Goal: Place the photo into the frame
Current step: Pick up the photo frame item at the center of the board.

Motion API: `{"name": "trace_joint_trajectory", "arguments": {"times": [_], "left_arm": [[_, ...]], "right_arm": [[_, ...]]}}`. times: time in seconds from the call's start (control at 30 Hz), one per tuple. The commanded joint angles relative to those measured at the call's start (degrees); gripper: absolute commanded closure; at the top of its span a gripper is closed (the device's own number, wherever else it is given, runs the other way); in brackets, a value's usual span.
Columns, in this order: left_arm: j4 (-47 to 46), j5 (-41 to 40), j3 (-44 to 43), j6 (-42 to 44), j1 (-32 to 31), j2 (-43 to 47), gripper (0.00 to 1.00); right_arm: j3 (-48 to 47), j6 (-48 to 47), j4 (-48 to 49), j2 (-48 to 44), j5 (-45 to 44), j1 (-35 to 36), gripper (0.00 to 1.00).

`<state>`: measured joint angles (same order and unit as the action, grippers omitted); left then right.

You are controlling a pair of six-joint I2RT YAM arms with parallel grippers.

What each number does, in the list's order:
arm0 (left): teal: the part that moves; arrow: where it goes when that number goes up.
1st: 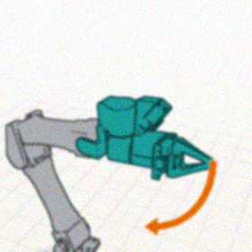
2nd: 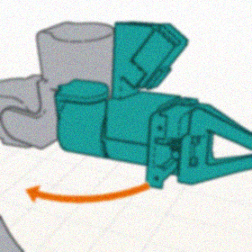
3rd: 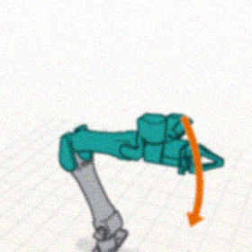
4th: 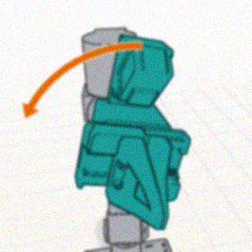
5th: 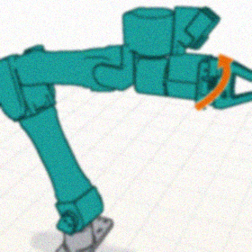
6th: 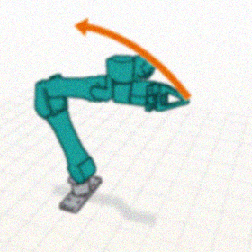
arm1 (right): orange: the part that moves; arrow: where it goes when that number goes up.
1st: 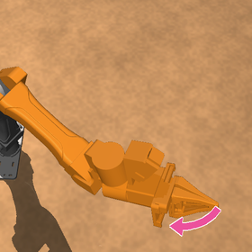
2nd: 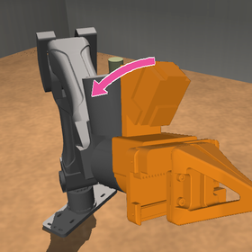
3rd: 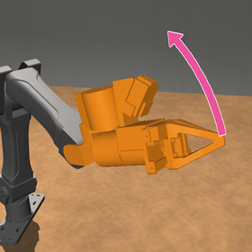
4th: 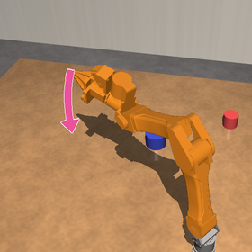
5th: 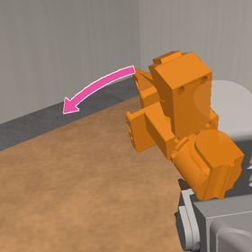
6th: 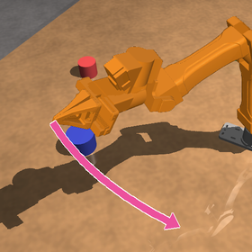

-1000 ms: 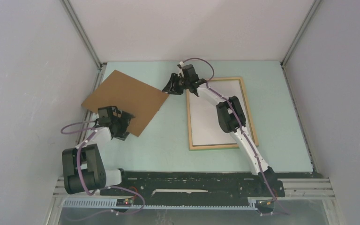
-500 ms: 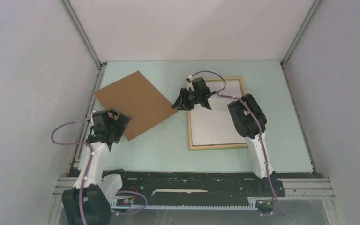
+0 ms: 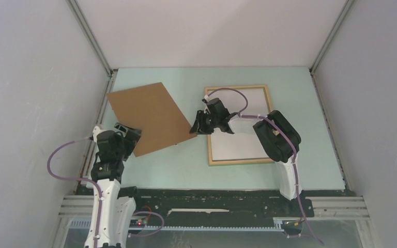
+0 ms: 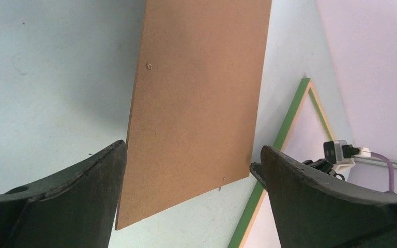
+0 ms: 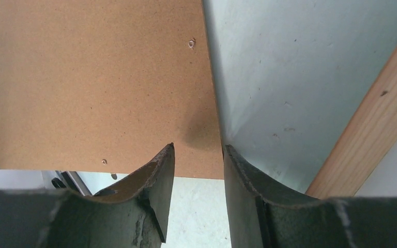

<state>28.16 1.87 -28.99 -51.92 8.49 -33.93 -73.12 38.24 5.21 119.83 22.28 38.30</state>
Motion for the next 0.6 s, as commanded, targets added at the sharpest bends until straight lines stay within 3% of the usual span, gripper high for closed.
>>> {"name": "trace_joint_trajectory", "arguments": {"times": [0.0,0.33,0.57], "left_arm": [[1.81,12.72,-3.2,-2.8,-2.86,0.26,0.1],[4.29,14.49,-8.53,-4.32,-4.14,1.31,0.25],[3.94,16.48,-10.62,-5.91,-4.98,-0.01,0.27]], "right_arm": [[0.92,3.19,3.74,-3.3,7.79,6.77,0.54],[1.49,2.54,3.22,-3.14,7.21,7.66,0.54],[1.49,1.54,3.26,-3.41,6.52,7.64,0.54]]}}
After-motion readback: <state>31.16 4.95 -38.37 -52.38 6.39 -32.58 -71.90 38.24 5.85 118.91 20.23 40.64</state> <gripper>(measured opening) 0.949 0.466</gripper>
